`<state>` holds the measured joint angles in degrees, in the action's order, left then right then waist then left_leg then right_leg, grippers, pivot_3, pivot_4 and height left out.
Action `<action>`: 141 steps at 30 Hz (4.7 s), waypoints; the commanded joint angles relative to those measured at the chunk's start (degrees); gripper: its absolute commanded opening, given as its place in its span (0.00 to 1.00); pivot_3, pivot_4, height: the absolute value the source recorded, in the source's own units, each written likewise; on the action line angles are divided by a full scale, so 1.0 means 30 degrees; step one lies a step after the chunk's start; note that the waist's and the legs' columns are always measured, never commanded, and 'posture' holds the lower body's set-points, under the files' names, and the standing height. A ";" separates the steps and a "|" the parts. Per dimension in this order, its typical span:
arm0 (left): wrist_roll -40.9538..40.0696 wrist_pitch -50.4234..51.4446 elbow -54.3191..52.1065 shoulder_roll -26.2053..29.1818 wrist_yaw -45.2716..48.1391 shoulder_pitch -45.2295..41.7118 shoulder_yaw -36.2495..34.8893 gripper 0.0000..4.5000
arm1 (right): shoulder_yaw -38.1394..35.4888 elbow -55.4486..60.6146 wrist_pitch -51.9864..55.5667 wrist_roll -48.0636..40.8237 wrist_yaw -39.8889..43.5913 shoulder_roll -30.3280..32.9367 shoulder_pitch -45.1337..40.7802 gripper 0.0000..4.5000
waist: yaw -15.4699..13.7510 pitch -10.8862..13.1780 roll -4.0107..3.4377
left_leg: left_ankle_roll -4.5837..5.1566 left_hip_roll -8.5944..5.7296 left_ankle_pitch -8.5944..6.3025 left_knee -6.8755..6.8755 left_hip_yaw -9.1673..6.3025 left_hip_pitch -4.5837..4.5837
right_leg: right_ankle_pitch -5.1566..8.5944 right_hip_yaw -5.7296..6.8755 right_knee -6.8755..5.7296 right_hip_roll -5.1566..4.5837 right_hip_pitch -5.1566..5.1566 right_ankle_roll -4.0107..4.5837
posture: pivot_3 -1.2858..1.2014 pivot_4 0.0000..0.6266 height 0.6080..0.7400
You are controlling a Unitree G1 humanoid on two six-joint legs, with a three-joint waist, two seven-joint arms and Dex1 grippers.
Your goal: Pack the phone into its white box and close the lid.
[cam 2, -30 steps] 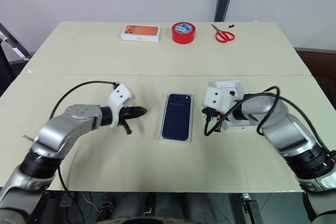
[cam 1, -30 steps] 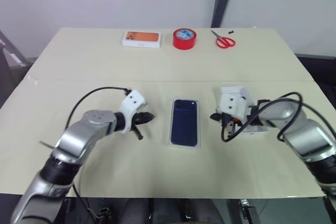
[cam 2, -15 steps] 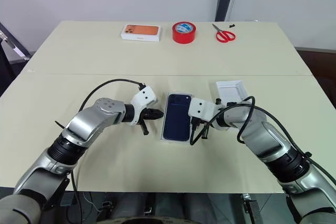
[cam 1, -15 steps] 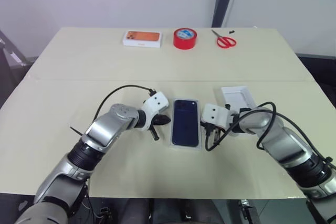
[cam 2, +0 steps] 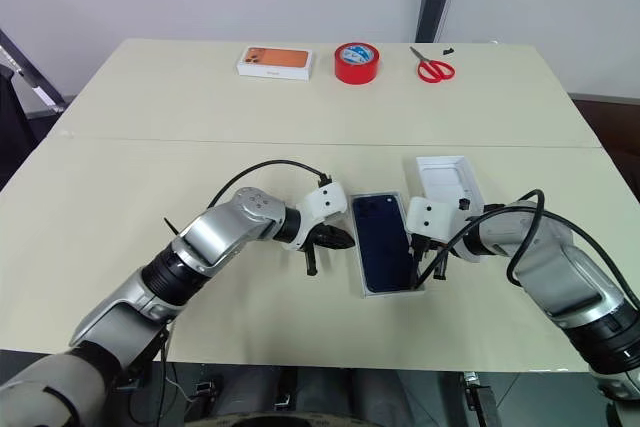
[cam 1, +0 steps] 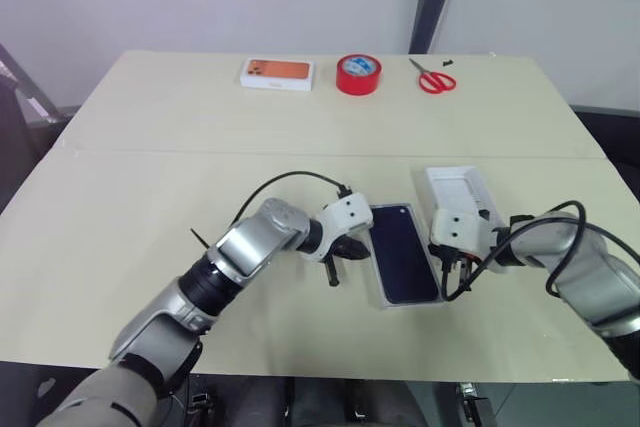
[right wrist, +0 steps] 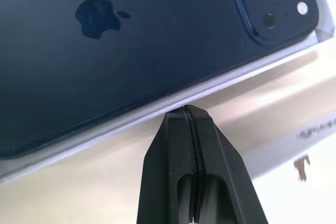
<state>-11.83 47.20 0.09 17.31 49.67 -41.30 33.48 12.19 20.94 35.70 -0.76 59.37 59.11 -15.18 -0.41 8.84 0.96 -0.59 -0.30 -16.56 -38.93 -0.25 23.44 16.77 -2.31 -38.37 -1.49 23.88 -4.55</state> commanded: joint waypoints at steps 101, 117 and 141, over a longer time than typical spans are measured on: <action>-0.1372 -0.3697 -0.4209 0.0780 -0.2613 0.4393 -0.7044 0.01 | 0.0658 0.1052 0.3584 -1.0576 -0.9947 0.2819 -0.3660 0.00 | 0.0365 0.0034 -0.0090 | 0.0121 0.0026 -0.0076 -0.0049 0.0000 0.0003 | -0.0015 0.0023 0.0092 -0.0024 -0.0076 -0.0040 | 0.52 0.24 0.95; 0.0309 -0.2433 -0.3020 0.0857 -0.2043 0.3361 -0.3153 0.01 | 0.0126 0.2618 0.2796 -0.6835 -0.5938 0.1636 -0.1766 0.00 | 0.0329 0.0035 -0.0089 | 0.0117 0.0017 -0.0075 -0.0049 -0.0004 0.0000 | -0.0015 0.0020 0.0089 -0.0040 -0.0075 -0.0040 | 0.52 0.24 0.95; -0.0631 -0.0895 -0.5045 0.0931 0.0471 0.2690 -0.2172 0.01 | -0.2130 0.3564 0.2604 -0.5211 -0.3557 0.2096 0.0650 0.00 | 0.0330 0.0034 -0.0089 | 0.0117 0.0014 -0.0075 -0.0057 -0.0004 -0.0011 | -0.0014 0.0022 0.0086 -0.0032 -0.0088 -0.0040 | 0.52 0.24 0.95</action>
<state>-13.00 44.67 -12.43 20.54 50.70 -31.97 26.33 7.59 30.21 44.55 -16.70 48.52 65.94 -13.14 0.58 8.94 0.69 -0.24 -0.26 -16.78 -39.10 -0.26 23.41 16.72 -2.25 -38.11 -1.58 23.61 -4.67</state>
